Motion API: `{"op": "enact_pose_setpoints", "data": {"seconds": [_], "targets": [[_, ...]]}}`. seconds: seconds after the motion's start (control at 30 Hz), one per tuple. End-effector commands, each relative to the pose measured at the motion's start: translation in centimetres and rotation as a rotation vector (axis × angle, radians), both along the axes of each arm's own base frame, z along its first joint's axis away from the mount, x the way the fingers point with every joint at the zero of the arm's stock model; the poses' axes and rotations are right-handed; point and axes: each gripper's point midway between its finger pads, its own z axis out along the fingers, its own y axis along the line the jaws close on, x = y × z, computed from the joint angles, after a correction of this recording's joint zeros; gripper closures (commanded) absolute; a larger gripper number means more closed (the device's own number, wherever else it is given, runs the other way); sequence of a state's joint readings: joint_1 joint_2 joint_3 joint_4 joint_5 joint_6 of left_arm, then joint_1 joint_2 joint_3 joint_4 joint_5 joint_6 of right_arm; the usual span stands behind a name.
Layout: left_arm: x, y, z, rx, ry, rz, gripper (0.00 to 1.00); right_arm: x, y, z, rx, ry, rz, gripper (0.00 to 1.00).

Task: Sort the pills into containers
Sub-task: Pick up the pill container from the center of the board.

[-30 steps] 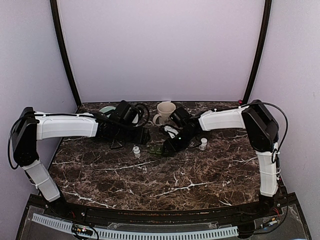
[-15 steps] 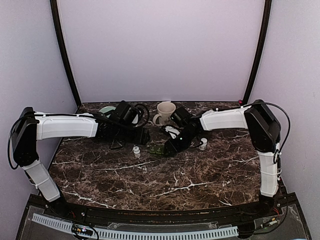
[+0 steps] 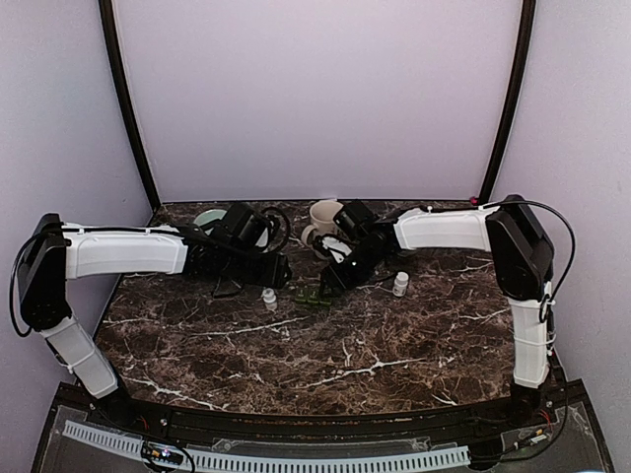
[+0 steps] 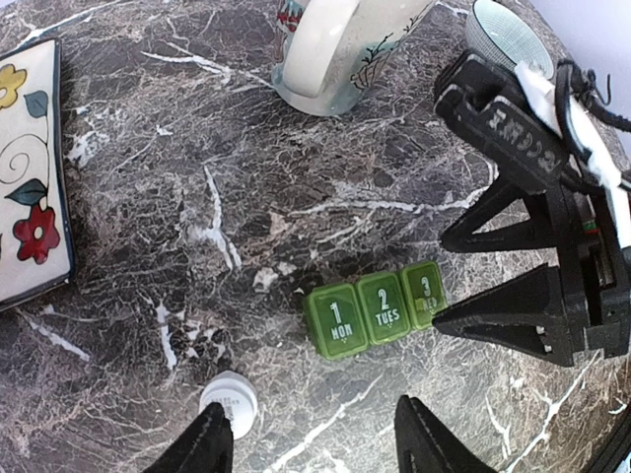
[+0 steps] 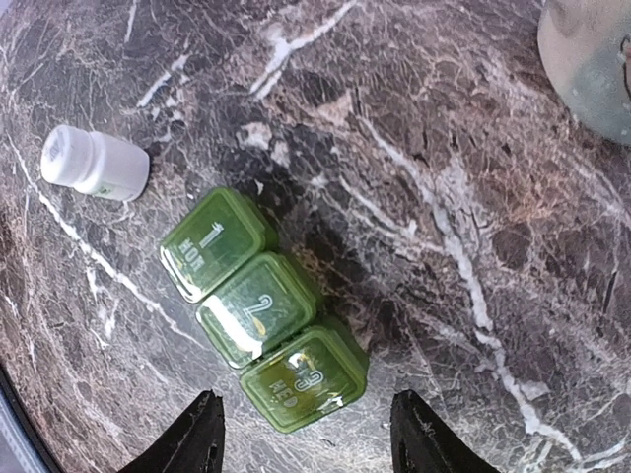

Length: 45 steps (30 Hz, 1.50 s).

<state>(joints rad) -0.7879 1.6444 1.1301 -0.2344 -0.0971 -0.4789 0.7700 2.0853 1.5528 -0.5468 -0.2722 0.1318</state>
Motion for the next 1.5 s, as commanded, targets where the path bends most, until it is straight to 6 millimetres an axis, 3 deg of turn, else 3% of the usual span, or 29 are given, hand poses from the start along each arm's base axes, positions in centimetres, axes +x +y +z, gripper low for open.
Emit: {"op": "enact_pose_setpoints", "data": {"seconds": [0.0,0.47,1.17,1.47], "targets": [[-0.7,0.1,1.1,-0.042,0.005,-0.001,0.43,1.1,1.0,2.3,0.050,-0.058,0.014,0.42],[-1.9,-1.3,-0.5,-0.007,0.032,-0.046,0.43,1.3,3.3,0.4,0.113,-0.011,0.090,0.43],[-2.0,-1.3,-0.7,0.005,0.030,-0.044,0.43,-0.8,1.8,-2.8,0.092,0.051,0.086,0.48],[-1.9,-1.3,-0.7,0.008,0.026,-0.045,0.43,-1.2,1.6,-3.4,0.084,0.067,0.077,0.57]]}}
